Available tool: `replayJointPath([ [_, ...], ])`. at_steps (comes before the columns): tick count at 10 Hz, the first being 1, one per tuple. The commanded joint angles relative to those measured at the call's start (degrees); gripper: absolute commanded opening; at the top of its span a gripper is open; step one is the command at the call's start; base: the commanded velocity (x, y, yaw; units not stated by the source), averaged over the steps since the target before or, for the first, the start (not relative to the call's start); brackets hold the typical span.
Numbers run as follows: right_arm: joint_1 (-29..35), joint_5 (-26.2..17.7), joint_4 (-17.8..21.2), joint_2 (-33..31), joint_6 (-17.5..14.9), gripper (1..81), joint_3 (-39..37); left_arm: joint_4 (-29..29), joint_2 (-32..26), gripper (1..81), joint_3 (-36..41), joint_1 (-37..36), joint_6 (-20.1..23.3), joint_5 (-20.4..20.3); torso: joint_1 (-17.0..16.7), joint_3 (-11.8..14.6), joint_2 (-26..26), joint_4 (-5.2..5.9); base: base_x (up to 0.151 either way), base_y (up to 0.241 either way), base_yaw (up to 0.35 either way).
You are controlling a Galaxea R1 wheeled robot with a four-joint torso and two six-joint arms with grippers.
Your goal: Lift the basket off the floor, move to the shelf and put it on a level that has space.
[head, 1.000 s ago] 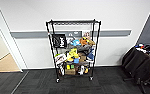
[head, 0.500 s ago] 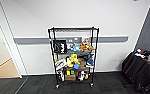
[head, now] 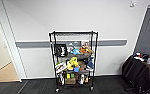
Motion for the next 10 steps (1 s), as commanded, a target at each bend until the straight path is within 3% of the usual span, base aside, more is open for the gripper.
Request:
replayJointPath([
  [1, 5.68, -3.03, 0.07, 1.32, 0.39, 1.0, -5.6, 0.83, -1.42, 1.0, -3.09, -3.44, 1.18, 0.03, 0.0, -0.02, 0.0, 0.0, 0.0, 0.0, 0.0],
  [7, 5.68, -3.03, 0.51, 2.55, 0.48, 1.0, -7.45, 1.45, -0.28, 1.0, -3.44, -3.0, 1.27, -1.04, -0.02, 0.02, 0.0, 0.0, 0.0, 0.0, 0.0],
  [10, 6.21, -3.73, -0.19, 5.1, 0.48, 1.0, -8.68, 1.45, 0.16, 1.0, -3.44, -3.0, 1.27, -1.04, -0.13, 0.07, -0.05, 0.0, 0.074, 0.0, 0.0],
])
